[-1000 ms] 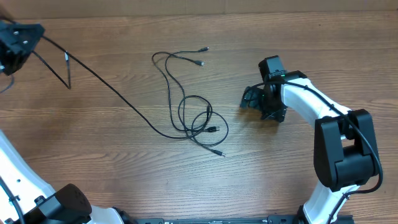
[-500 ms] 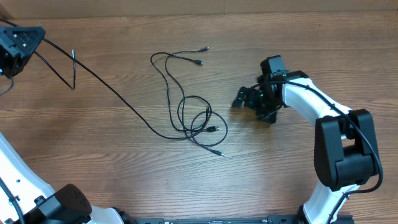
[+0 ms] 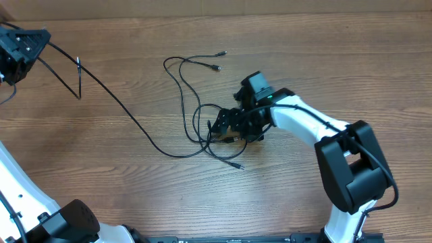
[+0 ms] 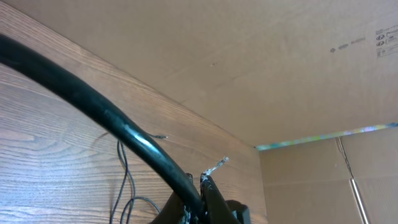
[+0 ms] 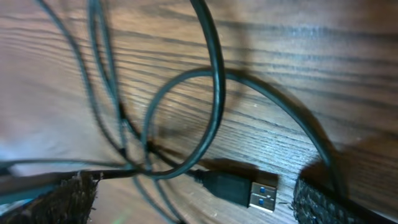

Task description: Untangle cables

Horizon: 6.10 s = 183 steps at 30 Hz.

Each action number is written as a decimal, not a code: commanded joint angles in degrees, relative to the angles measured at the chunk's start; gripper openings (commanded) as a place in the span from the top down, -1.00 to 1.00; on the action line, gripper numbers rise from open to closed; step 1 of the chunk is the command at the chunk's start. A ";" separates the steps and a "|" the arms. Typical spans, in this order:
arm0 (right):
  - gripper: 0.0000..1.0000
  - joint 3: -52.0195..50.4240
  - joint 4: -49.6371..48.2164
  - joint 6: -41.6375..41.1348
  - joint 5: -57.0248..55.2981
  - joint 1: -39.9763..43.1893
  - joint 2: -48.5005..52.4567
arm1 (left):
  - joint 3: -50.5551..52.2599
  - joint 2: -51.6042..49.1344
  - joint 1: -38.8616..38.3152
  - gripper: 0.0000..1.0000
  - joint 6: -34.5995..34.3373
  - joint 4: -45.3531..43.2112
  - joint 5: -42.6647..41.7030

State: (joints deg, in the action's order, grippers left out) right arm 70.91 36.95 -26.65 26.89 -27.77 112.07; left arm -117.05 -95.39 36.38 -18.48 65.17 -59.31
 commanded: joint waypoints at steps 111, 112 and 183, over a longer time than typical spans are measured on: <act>0.85 -0.44 9.60 7.89 -28.63 3.04 -0.07 | -0.57 0.24 -11.26 0.92 1.92 4.66 19.69; 0.85 -0.44 9.60 7.93 -28.39 3.10 -0.07 | -0.35 0.20 -11.78 0.92 2.01 4.63 20.04; 0.16 -0.46 9.20 8.02 -27.56 3.10 -0.07 | 52.68 -9.75 -64.67 0.92 -16.90 -29.59 54.75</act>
State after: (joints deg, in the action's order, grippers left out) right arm 71.35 46.02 -18.06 1.80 -25.58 111.39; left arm -63.48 -105.21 -28.75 -35.46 34.30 -4.95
